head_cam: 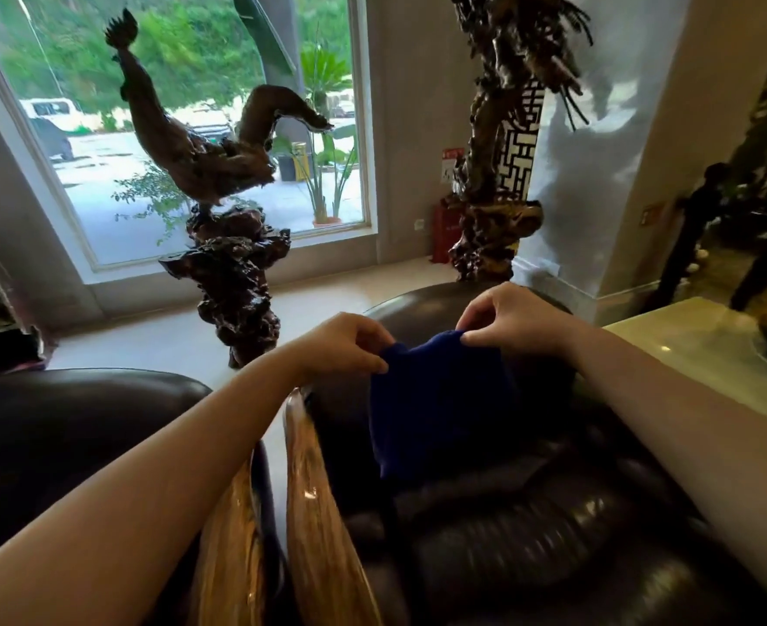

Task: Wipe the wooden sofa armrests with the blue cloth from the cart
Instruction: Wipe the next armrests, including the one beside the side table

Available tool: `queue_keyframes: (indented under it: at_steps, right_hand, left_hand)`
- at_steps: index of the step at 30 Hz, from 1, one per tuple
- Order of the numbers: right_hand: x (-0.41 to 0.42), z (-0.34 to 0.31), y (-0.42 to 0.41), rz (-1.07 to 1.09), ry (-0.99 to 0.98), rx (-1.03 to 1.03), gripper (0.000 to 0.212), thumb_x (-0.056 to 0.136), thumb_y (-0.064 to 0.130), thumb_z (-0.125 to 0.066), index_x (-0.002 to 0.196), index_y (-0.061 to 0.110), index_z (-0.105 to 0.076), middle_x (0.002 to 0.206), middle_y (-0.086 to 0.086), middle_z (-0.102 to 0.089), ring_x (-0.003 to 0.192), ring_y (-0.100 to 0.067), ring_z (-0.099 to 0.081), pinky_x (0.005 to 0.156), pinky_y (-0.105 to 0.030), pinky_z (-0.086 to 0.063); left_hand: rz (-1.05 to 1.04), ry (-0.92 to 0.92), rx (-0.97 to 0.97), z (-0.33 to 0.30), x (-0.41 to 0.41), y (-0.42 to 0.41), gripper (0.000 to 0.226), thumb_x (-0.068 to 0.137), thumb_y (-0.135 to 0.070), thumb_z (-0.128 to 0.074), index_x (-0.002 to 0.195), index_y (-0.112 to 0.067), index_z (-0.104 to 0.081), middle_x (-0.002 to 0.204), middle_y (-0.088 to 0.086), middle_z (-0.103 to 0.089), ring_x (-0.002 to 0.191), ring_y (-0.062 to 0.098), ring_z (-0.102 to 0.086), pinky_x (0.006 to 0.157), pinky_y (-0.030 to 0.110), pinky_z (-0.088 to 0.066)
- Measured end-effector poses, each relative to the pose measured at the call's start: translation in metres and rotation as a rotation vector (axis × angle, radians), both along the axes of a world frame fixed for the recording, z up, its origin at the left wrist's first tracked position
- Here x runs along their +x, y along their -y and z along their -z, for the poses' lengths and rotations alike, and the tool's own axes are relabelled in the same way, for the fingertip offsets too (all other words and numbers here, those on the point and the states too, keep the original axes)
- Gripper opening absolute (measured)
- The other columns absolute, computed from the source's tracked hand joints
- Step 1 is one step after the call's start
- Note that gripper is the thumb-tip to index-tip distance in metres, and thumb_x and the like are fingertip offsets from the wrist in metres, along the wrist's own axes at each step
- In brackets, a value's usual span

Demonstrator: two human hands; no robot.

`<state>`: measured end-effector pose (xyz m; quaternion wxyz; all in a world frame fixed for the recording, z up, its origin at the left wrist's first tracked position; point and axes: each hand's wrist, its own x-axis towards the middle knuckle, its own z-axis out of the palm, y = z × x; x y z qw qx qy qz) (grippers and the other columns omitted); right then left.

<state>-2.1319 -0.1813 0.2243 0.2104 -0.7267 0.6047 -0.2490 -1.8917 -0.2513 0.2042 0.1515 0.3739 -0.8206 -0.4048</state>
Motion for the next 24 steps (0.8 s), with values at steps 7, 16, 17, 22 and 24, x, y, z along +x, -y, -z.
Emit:
queue_keyframes:
  at_steps: [7, 16, 17, 22, 24]
  right_hand:
    - [-0.088, 0.005, -0.072, 0.085, -0.009, -0.014, 0.008, 0.074, 0.021, -0.069, 0.075, 0.027, -0.073, 0.074, 0.009, -0.071, 0.072, 0.000, -0.065, 0.065, -0.017, -0.051]
    - [-0.271, -0.018, -0.184, 0.147, -0.055, 0.021, 0.010, 0.078, 0.018, -0.066, 0.077, 0.026, -0.070, 0.075, 0.010, -0.068, 0.074, -0.004, -0.065, 0.067, -0.018, -0.050]
    - [-0.284, -0.021, -0.189, 0.159, -0.052, 0.009, 0.009, 0.078, 0.017, -0.066, 0.077, 0.026, -0.070, 0.074, 0.010, -0.068, 0.072, -0.003, -0.064, 0.066, -0.017, -0.049]
    - [-0.363, -0.026, -0.215, 0.242, -0.052, -0.026, 0.008, 0.078, 0.016, -0.065, 0.077, 0.022, -0.071, 0.076, 0.004, -0.069, 0.073, -0.006, -0.064, 0.063, -0.017, -0.047]
    - [-0.392, -0.021, -0.218, 0.262, -0.038, -0.016, 0.007, 0.078, 0.017, -0.065, 0.078, 0.021, -0.071, 0.078, 0.003, -0.069, 0.076, -0.008, -0.064, 0.063, -0.017, -0.048]
  left_hand:
    - [0.073, 0.019, -0.013, -0.005, -0.096, -0.050, 0.029, 0.074, 0.006, -0.065, 0.079, -0.023, -0.065, 0.077, -0.004, -0.068, 0.068, 0.004, -0.063, 0.068, 0.018, -0.053]
    - [0.201, -0.005, -0.065, -0.012, -0.292, -0.128, 0.023, 0.077, 0.002, -0.066, 0.092, -0.014, -0.066, 0.081, -0.006, -0.067, 0.070, 0.001, -0.063, 0.065, 0.015, -0.050]
    - [0.214, -0.014, -0.079, -0.015, -0.305, -0.133, 0.023, 0.077, 0.002, -0.066, 0.090, -0.017, -0.065, 0.082, -0.005, -0.067, 0.072, 0.004, -0.063, 0.069, 0.017, -0.050]
    - [0.237, -0.058, -0.086, -0.018, -0.393, -0.157, 0.023, 0.078, 0.004, -0.063, 0.099, -0.007, -0.065, 0.084, -0.001, -0.066, 0.075, 0.007, -0.062, 0.071, 0.018, -0.053]
    - [0.252, -0.041, -0.081, -0.018, -0.424, -0.157, 0.026, 0.079, 0.005, -0.062, 0.104, -0.002, -0.063, 0.086, 0.001, -0.065, 0.078, 0.011, -0.062, 0.075, 0.024, -0.053]
